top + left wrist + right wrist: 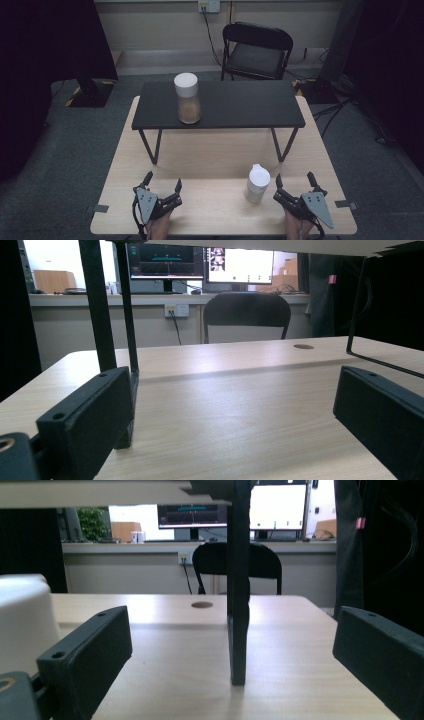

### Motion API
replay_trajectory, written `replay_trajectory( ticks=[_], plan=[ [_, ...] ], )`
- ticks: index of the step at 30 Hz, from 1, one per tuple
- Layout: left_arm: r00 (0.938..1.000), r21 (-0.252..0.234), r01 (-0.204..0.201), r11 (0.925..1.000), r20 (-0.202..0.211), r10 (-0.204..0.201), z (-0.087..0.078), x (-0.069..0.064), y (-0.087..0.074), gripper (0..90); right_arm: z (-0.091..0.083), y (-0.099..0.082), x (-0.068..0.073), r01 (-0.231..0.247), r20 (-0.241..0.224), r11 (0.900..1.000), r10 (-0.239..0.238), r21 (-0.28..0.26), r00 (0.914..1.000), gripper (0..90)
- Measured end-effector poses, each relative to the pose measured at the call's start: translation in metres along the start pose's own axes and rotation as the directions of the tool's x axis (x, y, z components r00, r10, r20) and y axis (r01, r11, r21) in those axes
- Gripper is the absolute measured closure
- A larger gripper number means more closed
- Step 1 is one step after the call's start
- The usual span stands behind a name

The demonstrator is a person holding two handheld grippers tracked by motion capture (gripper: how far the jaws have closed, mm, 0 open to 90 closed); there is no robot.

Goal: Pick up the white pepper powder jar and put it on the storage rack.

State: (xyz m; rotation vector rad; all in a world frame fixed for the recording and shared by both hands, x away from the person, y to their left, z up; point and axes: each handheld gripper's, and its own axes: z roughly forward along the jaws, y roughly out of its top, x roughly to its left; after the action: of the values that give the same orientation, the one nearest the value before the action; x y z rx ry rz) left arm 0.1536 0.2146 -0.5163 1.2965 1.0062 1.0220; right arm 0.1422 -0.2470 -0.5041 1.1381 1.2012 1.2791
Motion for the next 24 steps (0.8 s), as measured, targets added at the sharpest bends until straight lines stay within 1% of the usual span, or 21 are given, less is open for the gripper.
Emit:
replay_trajectory(
  ticks=[3, 6, 11, 18, 20, 21, 24],
  plan=[
    [1.0000, 0.000, 0.000, 1.0000, -0.002, 0.000, 0.000, 0.000, 0.000, 2.3, -0.003, 0.003, 0.002, -0.017, 0.006, 0.9995, 0.017, -0.025, 0.9998, 0.7],
    [1.0000, 0.000, 0.000, 1.0000, -0.003, 0.000, 0.000, -0.001, 0.000, 2.3, -0.005, 0.009, 0.001, -0.035, -0.010, 0.9989, 0.034, -0.030, 0.9994, 0.6],
    [1.0000, 0.000, 0.000, 1.0000, -0.006, 0.000, 0.000, -0.001, 0.000, 2.2, -0.011, 0.019, 0.005, -0.029, -0.026, 0.9979, 0.028, -0.057, 0.9993, 0.6],
    [1.0000, 0.000, 0.000, 1.0000, -0.008, 0.000, 0.000, -0.001, 0.000, 2.2, -0.019, 0.029, 0.012, -0.018, -0.043, 0.9926, 0.013, -0.120, 0.9990, 0.6],
    [1.0000, 0.000, 0.000, 1.0000, -0.008, 0.000, 0.000, -0.001, 0.000, 2.2, -0.020, 0.032, 0.014, -0.015, -0.060, 0.9910, 0.007, -0.133, 0.9982, 0.6],
    [1.0000, 0.000, 0.000, 1.0000, -0.008, 0.000, 0.000, -0.001, 0.000, 2.2, -0.020, 0.034, 0.014, -0.017, -0.076, 0.9911, 0.007, -0.132, 0.9971, 0.6],
    [0.9999, 0.000, 0.000, 1.0000, -0.016, 0.000, 0.000, -0.003, 0.000, 2.4, -0.019, 0.043, 0.013, -0.026, -0.121, 0.9942, 0.013, -0.104, 0.9925, 0.6]
  ],
)
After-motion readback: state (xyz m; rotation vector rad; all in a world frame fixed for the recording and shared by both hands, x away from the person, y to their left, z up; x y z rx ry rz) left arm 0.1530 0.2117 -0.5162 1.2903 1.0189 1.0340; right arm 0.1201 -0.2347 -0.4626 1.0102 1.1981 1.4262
